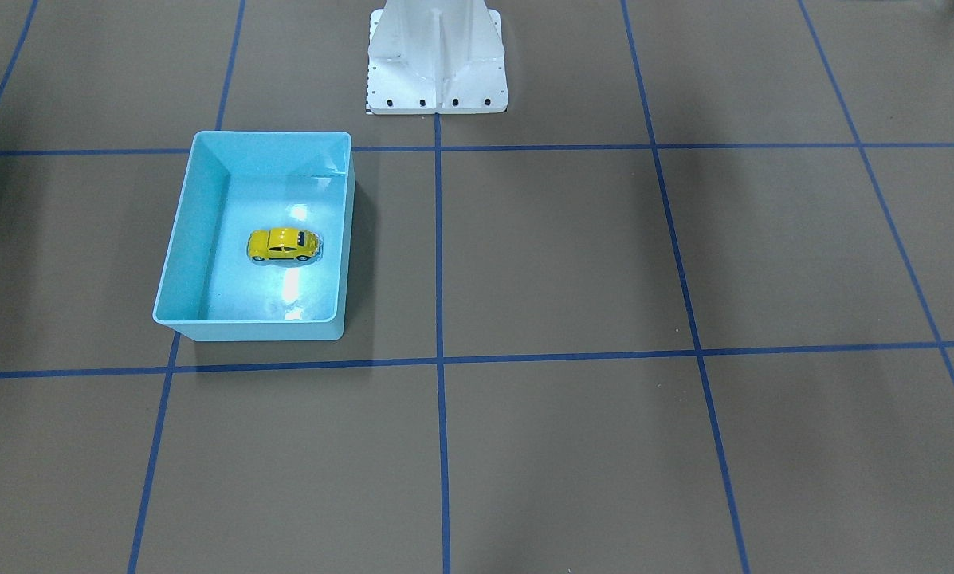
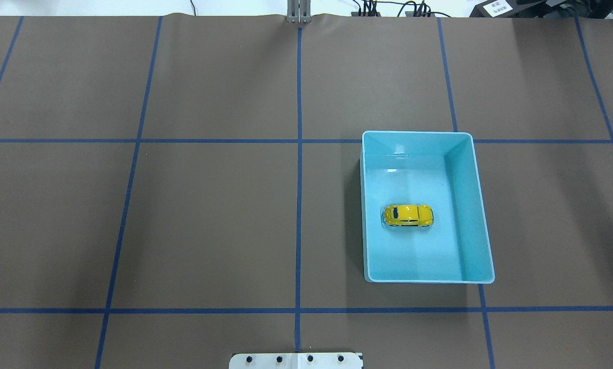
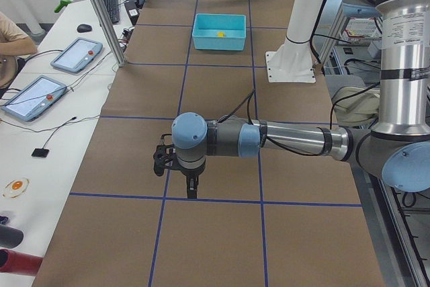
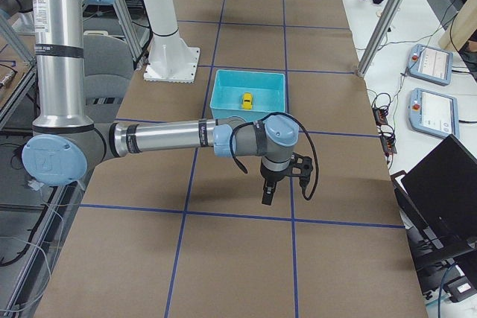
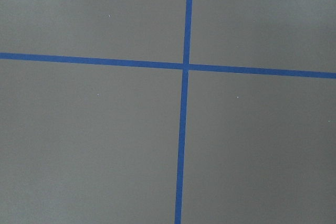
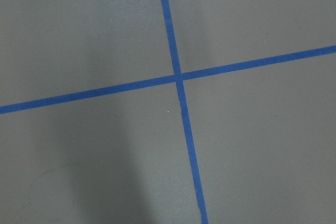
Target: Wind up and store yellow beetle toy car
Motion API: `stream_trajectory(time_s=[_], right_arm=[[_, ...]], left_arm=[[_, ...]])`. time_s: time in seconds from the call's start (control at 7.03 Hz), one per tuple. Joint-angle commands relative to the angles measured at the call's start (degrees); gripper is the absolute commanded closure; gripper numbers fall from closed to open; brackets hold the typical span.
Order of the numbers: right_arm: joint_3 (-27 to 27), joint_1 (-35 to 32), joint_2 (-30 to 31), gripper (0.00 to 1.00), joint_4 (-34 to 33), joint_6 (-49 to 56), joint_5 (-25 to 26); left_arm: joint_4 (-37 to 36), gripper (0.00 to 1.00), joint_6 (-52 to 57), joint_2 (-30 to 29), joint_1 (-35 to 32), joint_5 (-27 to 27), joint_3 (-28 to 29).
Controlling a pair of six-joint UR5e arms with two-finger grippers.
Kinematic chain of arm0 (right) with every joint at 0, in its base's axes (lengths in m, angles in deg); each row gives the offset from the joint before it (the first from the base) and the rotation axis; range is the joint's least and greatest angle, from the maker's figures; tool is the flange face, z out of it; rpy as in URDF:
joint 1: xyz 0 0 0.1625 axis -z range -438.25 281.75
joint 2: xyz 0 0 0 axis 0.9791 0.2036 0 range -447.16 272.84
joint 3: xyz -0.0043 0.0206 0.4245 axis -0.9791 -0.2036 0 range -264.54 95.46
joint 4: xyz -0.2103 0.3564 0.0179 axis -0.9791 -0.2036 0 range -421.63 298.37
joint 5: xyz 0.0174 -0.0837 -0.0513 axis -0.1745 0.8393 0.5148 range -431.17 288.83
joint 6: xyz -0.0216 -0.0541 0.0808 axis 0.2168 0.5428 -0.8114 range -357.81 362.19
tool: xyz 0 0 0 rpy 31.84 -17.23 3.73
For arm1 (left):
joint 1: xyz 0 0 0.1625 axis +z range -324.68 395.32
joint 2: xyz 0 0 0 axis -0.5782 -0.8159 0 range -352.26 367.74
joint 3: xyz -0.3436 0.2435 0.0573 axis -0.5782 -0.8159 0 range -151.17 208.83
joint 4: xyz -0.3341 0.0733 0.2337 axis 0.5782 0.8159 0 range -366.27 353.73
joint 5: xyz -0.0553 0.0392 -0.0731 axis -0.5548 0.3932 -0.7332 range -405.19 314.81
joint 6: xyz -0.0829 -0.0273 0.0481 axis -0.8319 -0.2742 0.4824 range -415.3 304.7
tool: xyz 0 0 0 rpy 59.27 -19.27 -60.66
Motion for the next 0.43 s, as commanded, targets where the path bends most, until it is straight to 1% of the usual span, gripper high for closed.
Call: stream_trajectory(time_s=[0.0, 0.28], right_arm=[[0.1, 0.0, 0.0, 0.00, 0.0, 0.1, 0.0], [0.0, 0.0, 0.0, 0.00, 0.0, 0.2, 0.2]], left_arm=[[0.0, 0.00, 0.1, -0.1, 0.1, 0.1, -0.1], [-0.1, 0.00, 0.1, -0.2, 0.1, 0.1, -0.1]])
